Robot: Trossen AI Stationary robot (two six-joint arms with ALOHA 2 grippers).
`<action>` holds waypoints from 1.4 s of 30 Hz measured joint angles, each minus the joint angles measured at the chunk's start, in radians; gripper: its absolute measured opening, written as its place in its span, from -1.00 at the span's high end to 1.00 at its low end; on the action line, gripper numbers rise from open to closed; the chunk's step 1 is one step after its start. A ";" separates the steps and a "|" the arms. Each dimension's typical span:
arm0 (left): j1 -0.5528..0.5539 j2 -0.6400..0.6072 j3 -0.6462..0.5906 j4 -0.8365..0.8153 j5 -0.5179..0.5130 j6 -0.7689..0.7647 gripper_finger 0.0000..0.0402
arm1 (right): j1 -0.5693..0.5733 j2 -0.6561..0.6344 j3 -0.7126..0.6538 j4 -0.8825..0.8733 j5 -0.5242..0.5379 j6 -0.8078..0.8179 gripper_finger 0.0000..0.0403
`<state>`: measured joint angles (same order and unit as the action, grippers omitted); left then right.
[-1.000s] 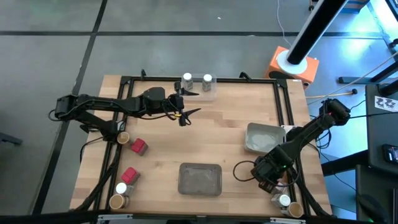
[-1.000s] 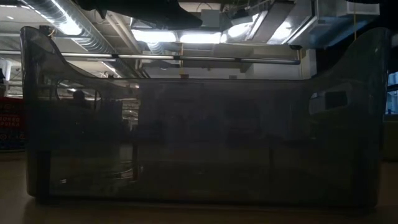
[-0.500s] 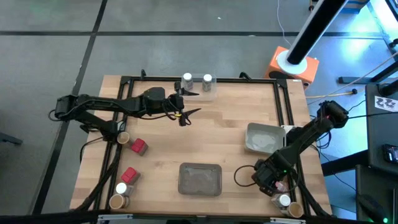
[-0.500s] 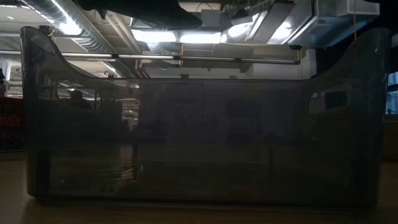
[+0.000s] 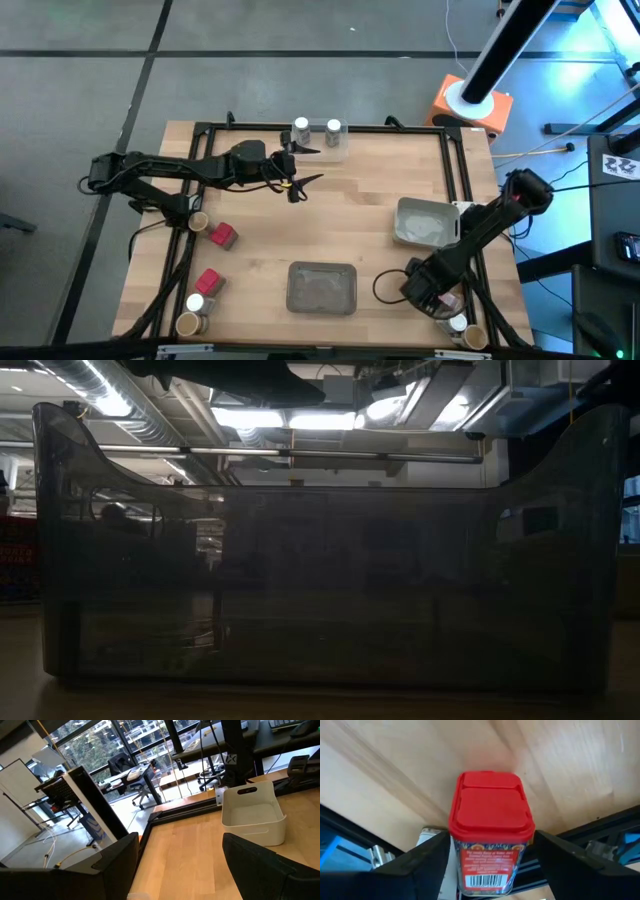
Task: Sort spices by type
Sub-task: Put the red seasoning can into the gray bin
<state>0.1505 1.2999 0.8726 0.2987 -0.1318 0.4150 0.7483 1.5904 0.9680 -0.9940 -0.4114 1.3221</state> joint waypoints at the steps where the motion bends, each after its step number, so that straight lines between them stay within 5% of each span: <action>1: 0.000 0.000 0.000 0.000 0.000 0.000 -0.38 | 0.000 0.005 0.000 0.000 0.000 -0.007 -0.37; 10: 0.000 0.000 0.000 0.000 0.000 0.001 -0.38 | -0.002 0.013 0.000 0.004 0.025 -0.044 0.03; 24: 0.000 0.000 0.000 0.000 0.000 0.004 -0.38 | -0.003 0.011 0.058 0.016 0.061 -0.118 0.03; 42: 0.000 0.000 0.000 0.000 0.000 0.001 -0.38 | -0.037 -0.119 0.223 -0.170 0.487 -0.168 0.03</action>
<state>0.1501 1.2999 0.8726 0.2989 -0.1322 0.4156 0.7113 1.4713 1.1908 -1.1645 0.0755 1.1539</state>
